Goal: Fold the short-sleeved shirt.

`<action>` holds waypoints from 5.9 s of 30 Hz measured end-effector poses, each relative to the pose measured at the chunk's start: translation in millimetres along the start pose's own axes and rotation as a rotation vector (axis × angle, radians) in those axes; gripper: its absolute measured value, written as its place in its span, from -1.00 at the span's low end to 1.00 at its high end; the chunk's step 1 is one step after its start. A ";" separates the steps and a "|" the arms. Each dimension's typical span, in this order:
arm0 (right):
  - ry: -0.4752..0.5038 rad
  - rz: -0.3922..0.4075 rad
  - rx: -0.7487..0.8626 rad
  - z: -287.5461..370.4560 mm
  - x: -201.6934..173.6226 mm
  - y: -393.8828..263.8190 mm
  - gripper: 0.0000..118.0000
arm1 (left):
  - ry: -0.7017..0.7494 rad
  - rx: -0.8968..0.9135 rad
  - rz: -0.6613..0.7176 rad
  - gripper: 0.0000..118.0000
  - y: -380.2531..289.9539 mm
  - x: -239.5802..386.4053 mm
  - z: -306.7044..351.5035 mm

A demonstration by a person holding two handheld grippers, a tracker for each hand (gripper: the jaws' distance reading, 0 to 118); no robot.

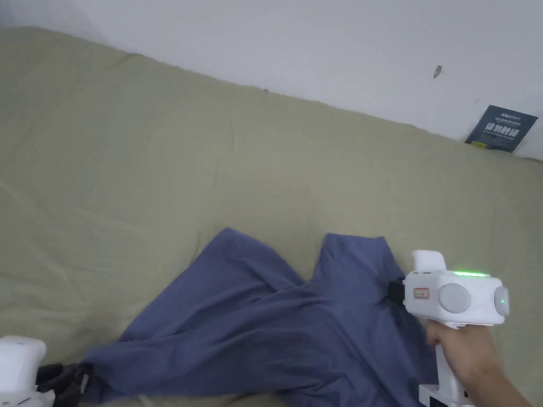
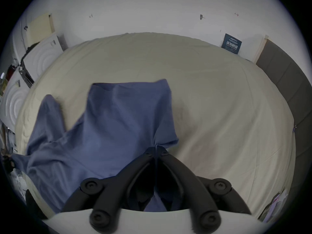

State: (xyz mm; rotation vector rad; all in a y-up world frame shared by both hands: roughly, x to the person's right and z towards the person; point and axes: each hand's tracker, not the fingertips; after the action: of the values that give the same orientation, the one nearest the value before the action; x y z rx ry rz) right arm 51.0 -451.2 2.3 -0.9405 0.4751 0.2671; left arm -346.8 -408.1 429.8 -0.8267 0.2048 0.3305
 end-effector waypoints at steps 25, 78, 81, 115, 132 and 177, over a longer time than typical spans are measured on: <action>0.070 -0.100 0.783 439.9 13.7 154.0 -0.97 | -0.108 0.559 -0.076 -1.00 325.0 85.0 108.0; 0.115 -0.208 0.616 334.6 8.0 -86.9 -0.97 | -0.034 0.358 -0.077 -0.99 105.6 20.7 37.5; 0.098 -0.202 0.472 307.9 -6.8 -161.9 -0.97 | -0.021 0.253 -0.111 -0.99 45.5 11.2 28.4; -0.033 -0.207 0.519 371.8 -114.5 -324.0 -0.99 | 0.013 0.191 -0.188 -1.00 -93.6 39.1 141.7; -0.041 -0.296 0.419 355.7 -111.1 -317.0 -0.99 | 0.064 -0.066 -0.252 0.51 -26.1 -32.9 -26.6; 0.069 -0.297 0.106 262.9 5.1 -195.0 -0.95 | -0.030 -0.058 -0.224 -0.94 41.2 27.6 17.9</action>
State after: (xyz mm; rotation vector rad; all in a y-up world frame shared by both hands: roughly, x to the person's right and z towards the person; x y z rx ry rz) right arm 209.0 -345.3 268.8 -0.9051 0.4027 -0.0590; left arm -335.3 -363.0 405.0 -0.8923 0.0739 0.1384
